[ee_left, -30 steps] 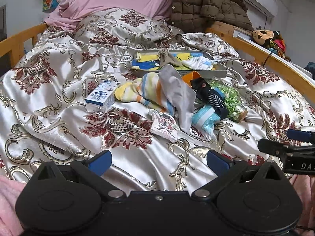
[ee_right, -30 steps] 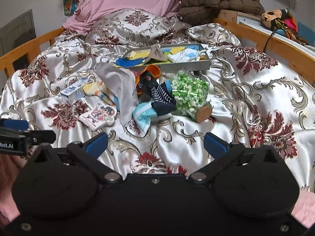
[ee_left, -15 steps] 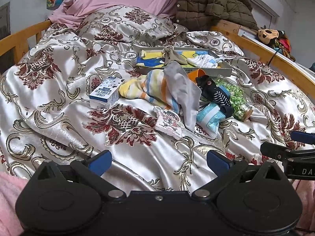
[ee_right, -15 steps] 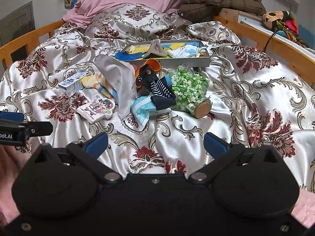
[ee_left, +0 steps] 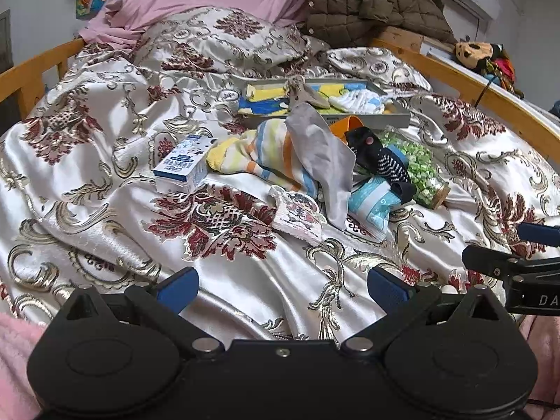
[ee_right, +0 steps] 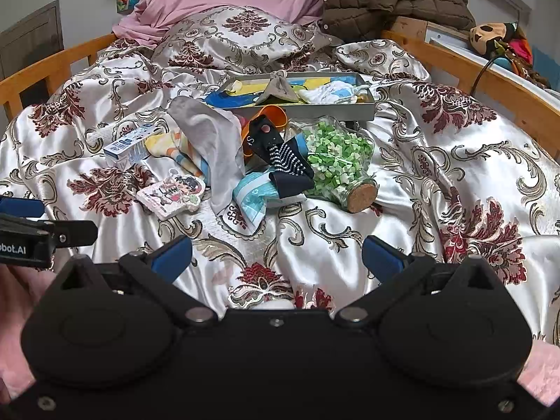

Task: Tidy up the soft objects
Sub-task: 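Grasp the small printed character cloth with the left tool while the right tool grasps the grey sock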

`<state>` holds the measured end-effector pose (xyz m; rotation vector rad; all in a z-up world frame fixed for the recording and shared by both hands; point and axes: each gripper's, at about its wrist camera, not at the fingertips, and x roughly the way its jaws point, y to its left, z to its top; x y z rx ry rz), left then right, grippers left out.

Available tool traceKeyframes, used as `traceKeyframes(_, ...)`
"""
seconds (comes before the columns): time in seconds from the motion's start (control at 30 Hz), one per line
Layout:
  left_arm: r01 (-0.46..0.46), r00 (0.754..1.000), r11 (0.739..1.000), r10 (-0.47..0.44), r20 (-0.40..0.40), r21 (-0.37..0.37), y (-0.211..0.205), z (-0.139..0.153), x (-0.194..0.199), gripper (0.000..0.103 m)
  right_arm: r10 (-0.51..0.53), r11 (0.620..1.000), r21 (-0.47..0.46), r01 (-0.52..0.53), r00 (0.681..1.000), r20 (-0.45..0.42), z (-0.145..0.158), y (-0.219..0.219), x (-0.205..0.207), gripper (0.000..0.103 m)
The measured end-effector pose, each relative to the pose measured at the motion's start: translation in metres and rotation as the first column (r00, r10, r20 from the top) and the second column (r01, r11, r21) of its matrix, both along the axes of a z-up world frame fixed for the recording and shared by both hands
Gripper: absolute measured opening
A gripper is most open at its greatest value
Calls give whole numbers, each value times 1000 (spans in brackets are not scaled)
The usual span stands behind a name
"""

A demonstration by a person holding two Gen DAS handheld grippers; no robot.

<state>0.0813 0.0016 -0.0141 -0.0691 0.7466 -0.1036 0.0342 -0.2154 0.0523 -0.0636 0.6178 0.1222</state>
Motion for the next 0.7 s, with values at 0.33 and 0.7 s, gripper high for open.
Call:
traceKeyframes(0.33,76,996,997,-77,-39,-22,1,-3,49,102,29,999,43,-28,1000,-13,-3,-1,33,102)
traceKeyframes(0.7,196,976,979,-201,-85,-57,-1,-17,122,100,104,994,-40,-101,991,80,-5,6,98,100)
